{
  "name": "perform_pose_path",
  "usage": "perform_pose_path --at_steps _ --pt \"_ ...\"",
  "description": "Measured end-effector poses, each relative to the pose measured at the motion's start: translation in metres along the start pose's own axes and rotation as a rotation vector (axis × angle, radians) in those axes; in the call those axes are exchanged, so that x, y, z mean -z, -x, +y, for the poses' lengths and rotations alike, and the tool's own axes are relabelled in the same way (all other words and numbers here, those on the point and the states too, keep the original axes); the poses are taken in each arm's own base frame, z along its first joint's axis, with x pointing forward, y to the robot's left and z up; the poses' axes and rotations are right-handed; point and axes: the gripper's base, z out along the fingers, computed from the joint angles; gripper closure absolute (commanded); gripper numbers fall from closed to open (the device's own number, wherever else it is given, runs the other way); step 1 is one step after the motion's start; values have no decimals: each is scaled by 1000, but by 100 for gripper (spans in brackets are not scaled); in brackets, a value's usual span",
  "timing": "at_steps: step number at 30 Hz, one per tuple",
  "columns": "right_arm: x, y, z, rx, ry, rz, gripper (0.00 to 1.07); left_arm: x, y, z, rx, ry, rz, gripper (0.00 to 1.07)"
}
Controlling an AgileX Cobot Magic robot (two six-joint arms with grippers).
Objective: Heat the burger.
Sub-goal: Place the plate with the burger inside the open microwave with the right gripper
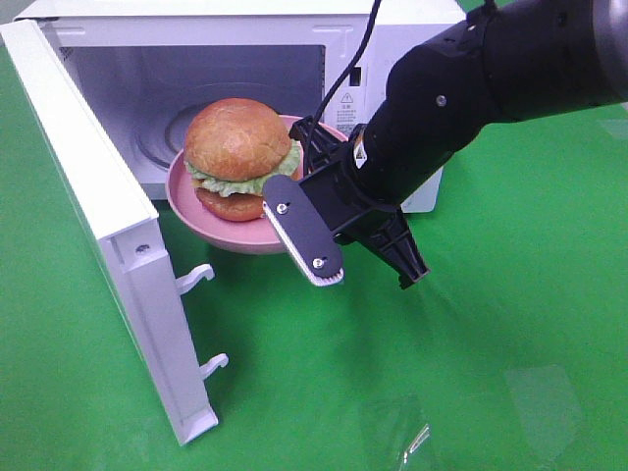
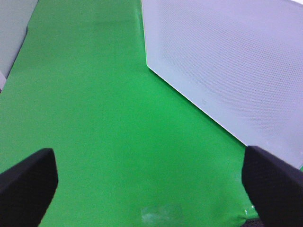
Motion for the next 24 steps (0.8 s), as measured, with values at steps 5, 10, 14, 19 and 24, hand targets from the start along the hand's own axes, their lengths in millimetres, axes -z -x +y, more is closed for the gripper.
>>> perform_pose_path --at_steps 5,10,14,19,24 --pt "-11 1 -7 -6 2 -1 106 0 0 0 0 0 0 9" --pt "-16 1 -13 -30 1 -1 106 0 0 0 0 0 0 9" --pt "-22 2 -20 -43 4 -1 106 0 0 0 0 0 0 9" --pt "-30 2 -30 -62 1 1 106 0 0 0 0 0 0 9" --pt "-40 2 -43 -130 -6 2 105 0 0 0 0 0 0 9"
